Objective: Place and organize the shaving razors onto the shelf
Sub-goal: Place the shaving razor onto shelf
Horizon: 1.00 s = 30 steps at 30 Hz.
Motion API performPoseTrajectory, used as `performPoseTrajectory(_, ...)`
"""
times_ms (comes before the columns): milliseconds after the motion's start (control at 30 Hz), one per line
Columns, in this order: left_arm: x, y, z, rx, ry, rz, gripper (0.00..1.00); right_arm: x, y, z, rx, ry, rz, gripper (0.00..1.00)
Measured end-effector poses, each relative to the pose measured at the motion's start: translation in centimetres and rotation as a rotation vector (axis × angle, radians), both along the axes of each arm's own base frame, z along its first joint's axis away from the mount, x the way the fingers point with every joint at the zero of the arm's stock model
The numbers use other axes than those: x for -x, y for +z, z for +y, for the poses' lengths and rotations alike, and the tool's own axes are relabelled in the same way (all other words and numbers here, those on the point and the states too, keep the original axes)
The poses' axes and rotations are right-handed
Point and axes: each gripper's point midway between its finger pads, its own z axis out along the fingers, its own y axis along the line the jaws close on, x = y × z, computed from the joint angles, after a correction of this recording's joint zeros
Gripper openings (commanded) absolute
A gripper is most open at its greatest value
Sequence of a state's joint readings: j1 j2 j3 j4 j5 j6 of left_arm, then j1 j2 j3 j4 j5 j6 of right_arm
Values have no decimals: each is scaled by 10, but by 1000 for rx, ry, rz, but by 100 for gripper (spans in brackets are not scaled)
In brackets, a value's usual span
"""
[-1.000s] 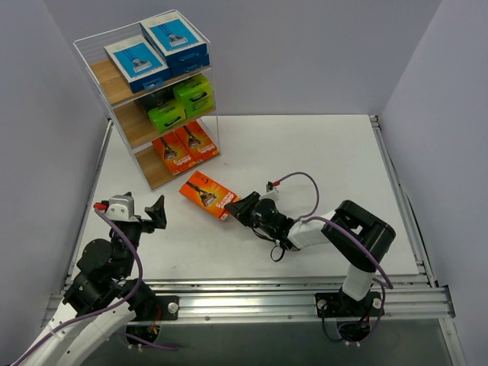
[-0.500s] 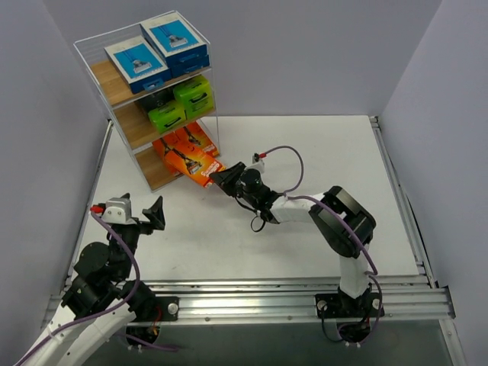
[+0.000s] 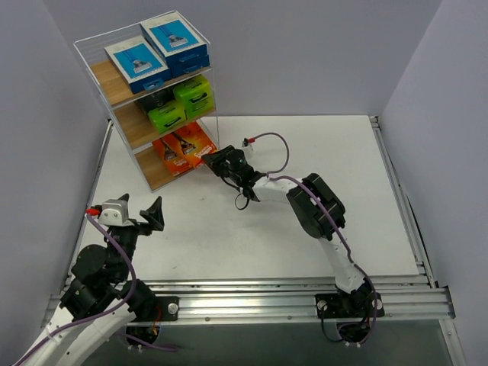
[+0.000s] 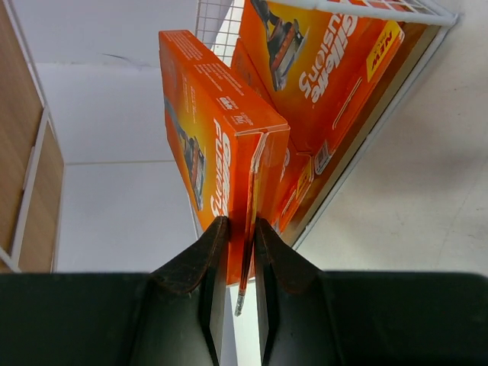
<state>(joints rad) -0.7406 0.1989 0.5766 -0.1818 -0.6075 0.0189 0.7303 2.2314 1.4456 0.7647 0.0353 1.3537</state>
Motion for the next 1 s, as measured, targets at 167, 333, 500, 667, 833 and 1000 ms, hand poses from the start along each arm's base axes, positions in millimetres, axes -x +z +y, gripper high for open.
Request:
performPoseTrajectory(167, 1, 1, -1, 4, -8, -2, 94, -13, -11, 9, -17, -21, 29, 0)
performPoseTrajectory(333, 2, 1, -3, 8, -14, -4, 94, -20, -21, 12, -27, -56, 55, 0)
performPoseTrajectory(500, 4, 3, -2, 18, -18, -12, 94, -30, -24, 12, -53, -102, 68, 0)
performPoseTrajectory(667, 6, 6, -2, 32, -26, -21, 94, -41, -20, 15, -68, -134, 70, 0)
performPoseTrajectory(833, 7, 6, -3, 37, -34, -22, 94, -50, -19, 19, -92, -164, 70, 0)
performPoseTrajectory(1000, 8, 6, -3, 41, -35, -23, 94, -51, -33, 22, -81, -177, 95, 0)
